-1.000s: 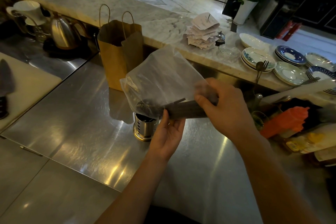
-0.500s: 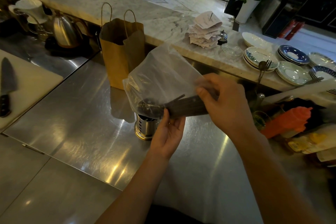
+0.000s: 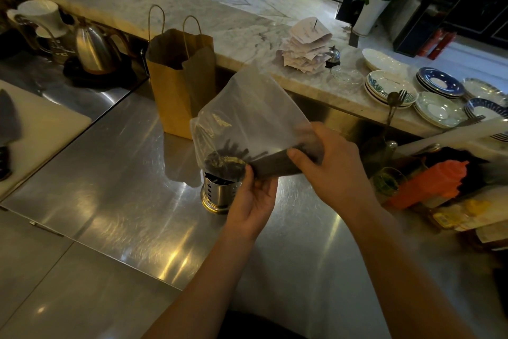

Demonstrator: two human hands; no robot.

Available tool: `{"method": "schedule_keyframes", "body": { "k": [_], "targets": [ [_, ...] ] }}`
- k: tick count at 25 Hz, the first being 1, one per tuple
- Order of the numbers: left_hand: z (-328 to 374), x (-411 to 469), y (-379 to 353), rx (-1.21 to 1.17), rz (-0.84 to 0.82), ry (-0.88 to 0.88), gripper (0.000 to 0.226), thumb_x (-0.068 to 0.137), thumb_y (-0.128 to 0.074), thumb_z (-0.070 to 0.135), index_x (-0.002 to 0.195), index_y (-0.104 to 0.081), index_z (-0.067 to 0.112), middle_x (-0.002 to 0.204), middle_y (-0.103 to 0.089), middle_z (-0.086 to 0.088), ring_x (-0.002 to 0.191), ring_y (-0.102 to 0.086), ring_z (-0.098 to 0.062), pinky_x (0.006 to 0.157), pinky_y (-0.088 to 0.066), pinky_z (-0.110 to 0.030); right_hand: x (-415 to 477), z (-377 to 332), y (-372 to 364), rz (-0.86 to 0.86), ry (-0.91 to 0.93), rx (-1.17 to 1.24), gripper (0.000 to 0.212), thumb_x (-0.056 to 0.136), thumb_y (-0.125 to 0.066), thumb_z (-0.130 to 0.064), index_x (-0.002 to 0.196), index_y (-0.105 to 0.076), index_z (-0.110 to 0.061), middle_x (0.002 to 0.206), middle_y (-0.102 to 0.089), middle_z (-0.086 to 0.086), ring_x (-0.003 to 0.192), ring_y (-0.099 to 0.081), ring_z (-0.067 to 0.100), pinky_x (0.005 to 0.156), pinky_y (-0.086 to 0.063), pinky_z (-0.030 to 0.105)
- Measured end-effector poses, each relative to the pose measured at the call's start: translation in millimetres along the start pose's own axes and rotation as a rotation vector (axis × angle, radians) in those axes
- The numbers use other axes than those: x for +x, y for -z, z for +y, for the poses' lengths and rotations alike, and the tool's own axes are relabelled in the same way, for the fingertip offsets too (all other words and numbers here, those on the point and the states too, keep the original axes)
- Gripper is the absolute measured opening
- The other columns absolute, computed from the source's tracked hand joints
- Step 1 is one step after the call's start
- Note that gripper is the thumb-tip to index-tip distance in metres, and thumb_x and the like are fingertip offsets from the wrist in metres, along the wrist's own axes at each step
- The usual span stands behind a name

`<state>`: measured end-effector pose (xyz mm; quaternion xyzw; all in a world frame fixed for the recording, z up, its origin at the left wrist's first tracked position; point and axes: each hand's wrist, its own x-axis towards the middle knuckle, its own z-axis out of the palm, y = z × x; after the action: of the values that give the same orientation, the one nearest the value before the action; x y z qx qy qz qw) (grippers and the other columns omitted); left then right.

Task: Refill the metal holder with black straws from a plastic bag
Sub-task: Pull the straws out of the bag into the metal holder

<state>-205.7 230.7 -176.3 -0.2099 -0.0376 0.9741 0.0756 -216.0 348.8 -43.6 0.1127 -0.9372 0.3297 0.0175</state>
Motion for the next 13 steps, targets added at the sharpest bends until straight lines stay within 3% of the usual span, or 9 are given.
{"method": "schedule_keyframes", "body": {
  "k": [3, 6, 11, 13],
  "targets": [
    [-2.8, -1.9, 0.3, 0.012, -0.007, 0.007, 0.042, 0.091, -0.058, 0.021, 0.129, -0.059, 0.003, 0.131, -0.063, -0.019, 0.12, -0.062, -0.03, 0.093, -0.054, -0.043, -1.1, -1.7, 1.2, -0.004, -0.015, 0.013, 0.037, 0.092, -0.06, -0.027, 0.128, -0.053, -0.019, 0.121, -0.062, 0.004, 0.105, -0.061, 0.016, 0.086, -0.05, 0.023],
    [-2.8, -4.8, -0.6, 0.042, -0.027, 0.023, 0.033, 0.092, -0.057, 0.025, 0.112, -0.068, 0.001, 0.116, -0.071, -0.019, 0.104, -0.071, -0.031, 0.084, -0.06, -0.042, -0.7, -4.2, 5.7, 0.021, 0.01, 0.011, 0.033, 0.093, -0.059, -0.025, 0.125, -0.056, -0.016, 0.118, -0.065, 0.004, 0.108, -0.063, 0.019, 0.095, -0.052, 0.033],
    [13.5, -11.9, 10.2, 0.316, 0.049, 0.076, 0.061, 0.085, -0.061, 0.035, 0.133, -0.052, -0.002, 0.13, -0.063, -0.02, 0.117, -0.064, -0.029, 0.087, -0.059, -0.039, 13.7, -8.0, 6.0, 0.037, 0.094, -0.016, 0.027, 0.093, -0.059, -0.024, 0.12, -0.059, -0.018, 0.113, -0.067, 0.002, 0.104, -0.064, 0.015, 0.091, -0.053, 0.03],
    [29.4, -25.4, 24.7, 0.412, 0.096, 0.099, 0.059, 0.085, -0.059, 0.034, 0.131, -0.052, -0.002, 0.13, -0.063, -0.02, 0.115, -0.065, -0.029, 0.089, -0.057, -0.039, 22.9, -8.4, 4.8, 0.008, 0.117, -0.041, 0.024, 0.093, -0.059, -0.025, 0.116, -0.059, -0.02, 0.108, -0.067, 0.001, 0.099, -0.064, 0.014, 0.086, -0.053, 0.026]
  ]
}}
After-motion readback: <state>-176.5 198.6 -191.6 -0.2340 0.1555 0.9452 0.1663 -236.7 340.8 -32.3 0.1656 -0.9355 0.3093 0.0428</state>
